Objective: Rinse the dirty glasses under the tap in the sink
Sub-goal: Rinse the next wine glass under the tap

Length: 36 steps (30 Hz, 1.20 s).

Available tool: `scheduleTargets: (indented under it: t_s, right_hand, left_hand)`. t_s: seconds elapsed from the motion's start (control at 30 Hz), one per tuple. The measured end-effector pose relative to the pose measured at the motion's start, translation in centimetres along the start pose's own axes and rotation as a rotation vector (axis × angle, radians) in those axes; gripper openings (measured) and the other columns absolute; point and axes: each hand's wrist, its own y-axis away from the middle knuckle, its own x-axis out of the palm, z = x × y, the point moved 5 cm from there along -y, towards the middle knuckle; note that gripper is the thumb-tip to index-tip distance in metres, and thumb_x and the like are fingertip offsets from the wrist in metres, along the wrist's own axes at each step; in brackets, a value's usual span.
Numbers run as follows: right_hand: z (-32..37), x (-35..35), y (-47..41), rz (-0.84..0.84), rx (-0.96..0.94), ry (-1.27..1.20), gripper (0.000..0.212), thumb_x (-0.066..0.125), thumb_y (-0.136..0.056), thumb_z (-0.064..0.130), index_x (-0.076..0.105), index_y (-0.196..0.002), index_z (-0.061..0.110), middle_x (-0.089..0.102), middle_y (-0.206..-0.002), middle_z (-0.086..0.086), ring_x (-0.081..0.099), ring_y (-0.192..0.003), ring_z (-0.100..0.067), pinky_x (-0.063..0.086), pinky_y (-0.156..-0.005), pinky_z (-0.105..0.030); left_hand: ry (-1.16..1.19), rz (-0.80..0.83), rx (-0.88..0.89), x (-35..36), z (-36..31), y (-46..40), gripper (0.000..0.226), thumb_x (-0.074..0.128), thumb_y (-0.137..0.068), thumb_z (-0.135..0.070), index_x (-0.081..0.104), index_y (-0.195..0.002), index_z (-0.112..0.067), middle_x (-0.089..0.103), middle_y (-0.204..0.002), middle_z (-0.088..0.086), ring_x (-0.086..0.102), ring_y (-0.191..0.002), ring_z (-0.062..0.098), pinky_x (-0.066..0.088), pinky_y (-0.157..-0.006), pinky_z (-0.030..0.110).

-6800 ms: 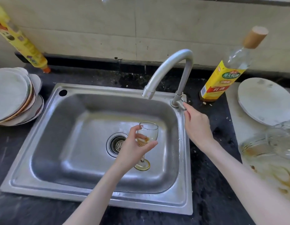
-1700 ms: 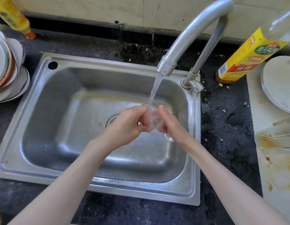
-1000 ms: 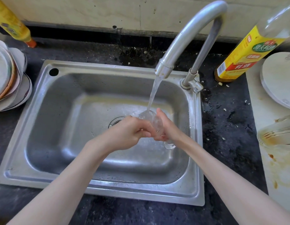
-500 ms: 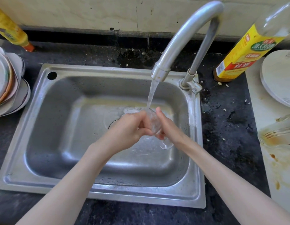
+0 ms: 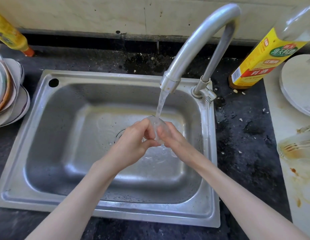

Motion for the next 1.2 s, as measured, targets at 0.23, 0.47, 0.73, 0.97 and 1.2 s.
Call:
scheduleTargets:
  t_s: [0.23,0.47,0.73,0.97,1.2]
  right_hand:
    - [-1.1,-0.7,-1.1,0.091,0.197,-0.002,0.075,0.011,-0.096,0.057,0.060,-0.114,0.002,0.042,-0.040,0.014,0.035,-0.033,0.000,0.027,-0.040,-0.012]
    - [-0.1,-0.6,-0.7,-0.047,0.073,0.038,0.057,0.024,-0.094,0.061,0.062,-0.096,0.018,0.054,-0.067,0.011,0.047,-0.051,0.004,0.035,-0.054,-0.016]
    - [-0.9,-0.6,-0.2,-0.015,0.074,0.061,0.053,0.021,-0.093,0.064,0.058,-0.075,0.030,0.054,-0.058,0.017,0.043,-0.052,0.001,0.034,-0.058,-0.019]
    - [-0.5,-0.4,0.0,0.060,0.209,0.030,0.065,0.013,-0.098,0.052,0.060,-0.073,0.013,0.042,-0.036,0.012,0.036,-0.031,0.000,0.029,-0.043,-0.015]
    - [0.1,0.4,0.1,0.004,0.055,-0.026,0.036,0.036,-0.088,0.057,0.055,-0.095,0.026,0.053,-0.077,0.009,0.051,-0.052,0.008,0.038,-0.052,-0.008]
  left_hand:
    - [-0.167,0.253,0.042,0.0,0.1,-0.9,0.014,0.074,-0.075,-0.004,0.072,-0.075,-0.017,0.057,-0.064,-0.024,0.053,-0.066,-0.015,0.035,-0.065,0.004]
    - [-0.024,0.209,0.031,0.4,-0.8,-0.8,0.021,0.072,-0.078,-0.009,0.062,-0.078,-0.028,0.063,-0.080,-0.012,0.055,-0.075,-0.003,0.037,-0.068,0.009]
    - [-0.113,0.104,-0.026,0.6,-0.2,-0.1,0.039,0.076,-0.072,-0.004,0.046,-0.063,-0.026,0.050,-0.067,-0.014,0.048,-0.068,-0.009,0.035,-0.061,0.009]
    - [-0.256,0.287,0.173,0.5,0.0,0.3,0.013,0.073,-0.075,-0.006,0.073,-0.080,-0.019,0.064,-0.077,-0.009,0.054,-0.077,0.005,0.042,-0.076,0.025]
    - [0.061,0.003,-0.094,-0.5,-0.3,-0.1,0.026,0.078,-0.072,-0.017,0.054,-0.063,-0.024,0.057,-0.054,-0.019,0.050,-0.058,-0.003,0.037,-0.057,0.010]
